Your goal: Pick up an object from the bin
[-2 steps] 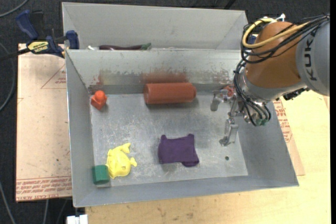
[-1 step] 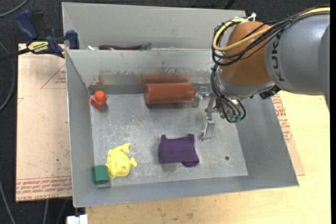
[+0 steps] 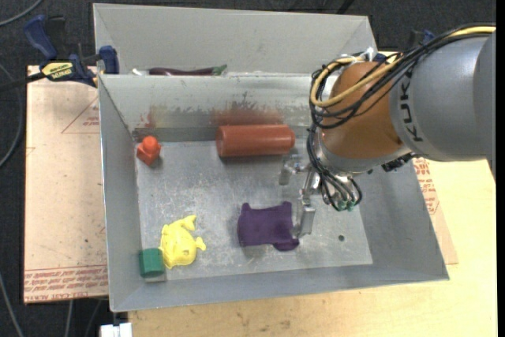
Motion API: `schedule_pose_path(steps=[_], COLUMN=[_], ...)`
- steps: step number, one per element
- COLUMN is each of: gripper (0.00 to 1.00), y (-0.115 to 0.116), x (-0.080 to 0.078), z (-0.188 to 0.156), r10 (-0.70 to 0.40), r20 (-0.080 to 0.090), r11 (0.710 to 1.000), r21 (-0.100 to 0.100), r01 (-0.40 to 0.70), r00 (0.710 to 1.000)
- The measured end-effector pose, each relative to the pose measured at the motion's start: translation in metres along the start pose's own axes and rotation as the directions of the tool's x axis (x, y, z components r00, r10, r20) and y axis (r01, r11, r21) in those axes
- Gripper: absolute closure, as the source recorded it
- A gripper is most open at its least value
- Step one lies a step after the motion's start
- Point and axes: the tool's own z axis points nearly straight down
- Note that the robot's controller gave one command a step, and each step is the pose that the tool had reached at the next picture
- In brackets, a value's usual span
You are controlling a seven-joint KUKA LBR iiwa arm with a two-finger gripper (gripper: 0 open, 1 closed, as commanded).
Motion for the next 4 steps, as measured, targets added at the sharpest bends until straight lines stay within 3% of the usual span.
schedule_pose_path(steps=[1,2,4], gripper=[0.0,1.0,1.0], y=[0.019,0.056,0.055], x=[0.023,0.007,0.009], z=[0.019,0.038,0.031], r10=[-0.148,-0.238,-0.24], r20=[-0.003,0.002,-0.006], r11=[0.989,0.971,0.971], r21=[0.004,-0.002,-0.003], r01=[0.148,0.238,0.24], r00=[0.989,0.971,0.971])
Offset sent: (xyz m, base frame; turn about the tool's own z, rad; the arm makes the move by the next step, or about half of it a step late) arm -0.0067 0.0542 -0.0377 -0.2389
